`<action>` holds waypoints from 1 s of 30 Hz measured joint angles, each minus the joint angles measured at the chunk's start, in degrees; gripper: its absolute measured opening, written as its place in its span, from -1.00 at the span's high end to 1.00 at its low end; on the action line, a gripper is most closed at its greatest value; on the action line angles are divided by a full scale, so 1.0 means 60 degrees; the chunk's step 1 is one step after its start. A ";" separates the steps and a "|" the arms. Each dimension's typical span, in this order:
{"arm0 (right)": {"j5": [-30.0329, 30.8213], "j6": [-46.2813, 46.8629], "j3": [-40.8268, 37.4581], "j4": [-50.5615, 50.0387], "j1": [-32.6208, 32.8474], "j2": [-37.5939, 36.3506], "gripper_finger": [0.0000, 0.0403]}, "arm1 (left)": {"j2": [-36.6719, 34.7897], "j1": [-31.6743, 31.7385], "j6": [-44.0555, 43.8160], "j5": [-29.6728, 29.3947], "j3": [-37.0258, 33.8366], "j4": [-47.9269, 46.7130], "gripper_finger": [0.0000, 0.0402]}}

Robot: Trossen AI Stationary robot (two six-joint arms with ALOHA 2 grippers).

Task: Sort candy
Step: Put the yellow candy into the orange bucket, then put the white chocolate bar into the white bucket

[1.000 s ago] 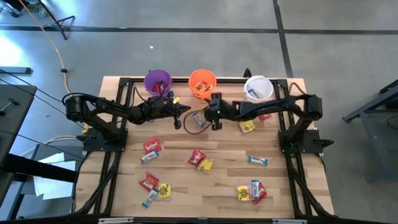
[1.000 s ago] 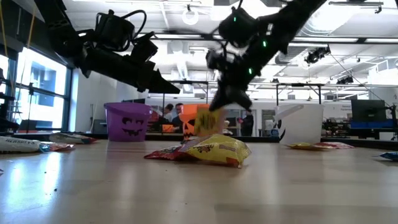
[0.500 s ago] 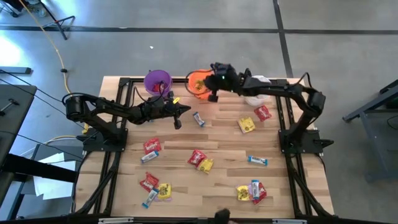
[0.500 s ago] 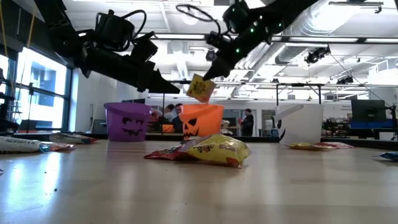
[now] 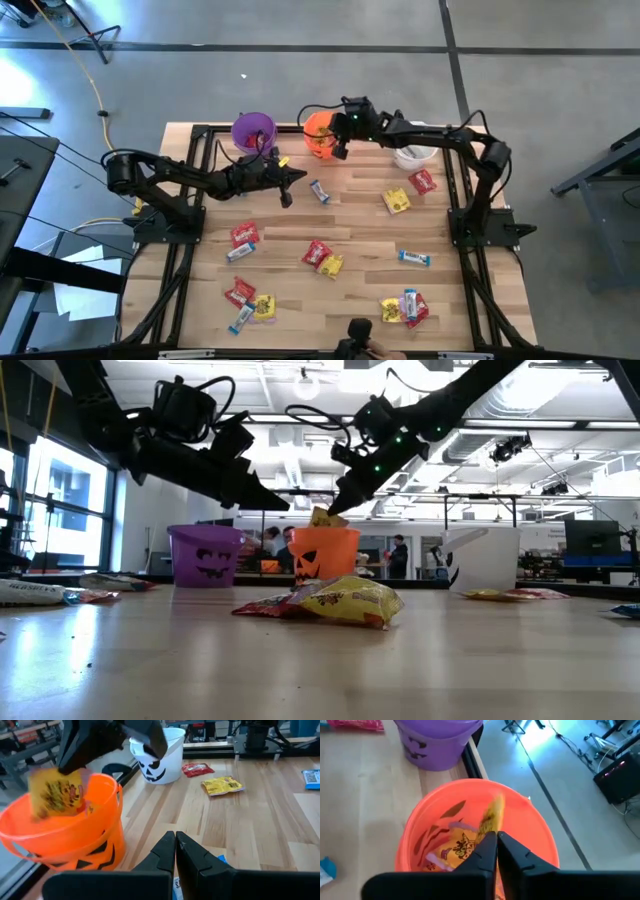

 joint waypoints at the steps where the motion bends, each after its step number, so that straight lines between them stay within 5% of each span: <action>1: -0.0038 0.0166 0.0000 -0.0042 0.0000 -0.0022 0.92 | 0.0075 -0.0013 -0.0069 -0.0031 0.0000 0.0026 1.00; 8: -0.0202 0.0794 0.0000 -0.0397 0.0188 -0.0340 0.51 | 0.0660 -0.0071 -0.0070 -0.0162 -0.0004 0.0311 1.00; 17: -0.1329 0.2728 -0.0349 -0.2104 0.1447 -0.0897 0.35 | 0.0712 -0.0265 -0.0012 -0.0914 -0.0004 0.0452 1.00; 30: 0.1638 0.5477 -0.3109 0.1653 0.3560 -0.0600 -0.20 | 0.0712 -0.0369 -0.0156 -0.0906 -0.0663 0.1389 1.00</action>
